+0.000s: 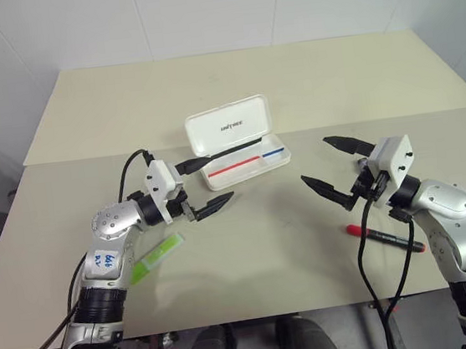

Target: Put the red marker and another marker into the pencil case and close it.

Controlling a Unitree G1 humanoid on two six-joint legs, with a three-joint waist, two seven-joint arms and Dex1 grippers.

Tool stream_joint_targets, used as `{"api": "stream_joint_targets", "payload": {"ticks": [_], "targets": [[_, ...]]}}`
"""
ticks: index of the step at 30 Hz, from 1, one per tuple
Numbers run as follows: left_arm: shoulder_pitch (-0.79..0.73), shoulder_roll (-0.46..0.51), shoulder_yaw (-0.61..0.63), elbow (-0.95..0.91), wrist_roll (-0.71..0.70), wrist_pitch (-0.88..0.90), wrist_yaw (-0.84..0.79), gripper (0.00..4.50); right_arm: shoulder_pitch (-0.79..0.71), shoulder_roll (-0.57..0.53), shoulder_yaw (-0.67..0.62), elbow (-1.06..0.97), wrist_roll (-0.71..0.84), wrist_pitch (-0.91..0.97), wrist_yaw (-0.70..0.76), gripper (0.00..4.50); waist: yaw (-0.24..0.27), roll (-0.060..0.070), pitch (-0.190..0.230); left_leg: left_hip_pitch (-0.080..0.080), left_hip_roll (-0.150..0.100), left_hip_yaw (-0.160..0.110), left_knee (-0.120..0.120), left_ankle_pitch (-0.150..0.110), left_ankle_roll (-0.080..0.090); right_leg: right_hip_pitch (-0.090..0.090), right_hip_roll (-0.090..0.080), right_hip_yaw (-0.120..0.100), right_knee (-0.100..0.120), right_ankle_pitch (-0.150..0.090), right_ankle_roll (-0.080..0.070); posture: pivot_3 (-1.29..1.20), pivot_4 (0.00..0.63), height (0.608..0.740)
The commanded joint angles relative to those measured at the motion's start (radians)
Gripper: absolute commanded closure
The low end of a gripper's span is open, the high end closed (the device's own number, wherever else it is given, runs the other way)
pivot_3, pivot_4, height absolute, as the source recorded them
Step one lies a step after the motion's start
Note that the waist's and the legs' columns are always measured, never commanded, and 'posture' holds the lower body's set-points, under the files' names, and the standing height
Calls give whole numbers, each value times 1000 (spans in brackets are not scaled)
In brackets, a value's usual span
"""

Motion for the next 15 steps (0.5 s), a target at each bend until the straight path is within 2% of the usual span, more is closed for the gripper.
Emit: {"api": "stream_joint_targets", "payload": {"ticks": [1,8,13,15], "targets": [[-22,21,6,21,0,-25,-31,19,-23,-15,-8,-48,26,15,13,0,-2,0,0,0,0,0,0,0,0,0,0,0,0,0,0,0,150,740],[-74,66,-21,123,52,-78,-98,19,-7,-4,22,-82,47,73,32,0,-1,0,0,0,0,0,0,0,0,0,0,0,0,0,0,0,150,740],[-160,75,-60,224,137,-115,-103,19,-20,-10,39,-77,75,91,80,0,4,0,0,-1,0,0,0,0,0,0,0,0,0,0,0,0,150,740],[-180,65,-61,235,130,-118,-111,19,-23,-23,31,-68,79,91,101,0,2,0,0,-1,0,0,0,0,0,0,0,0,0,0,0,0,150,740]]}}
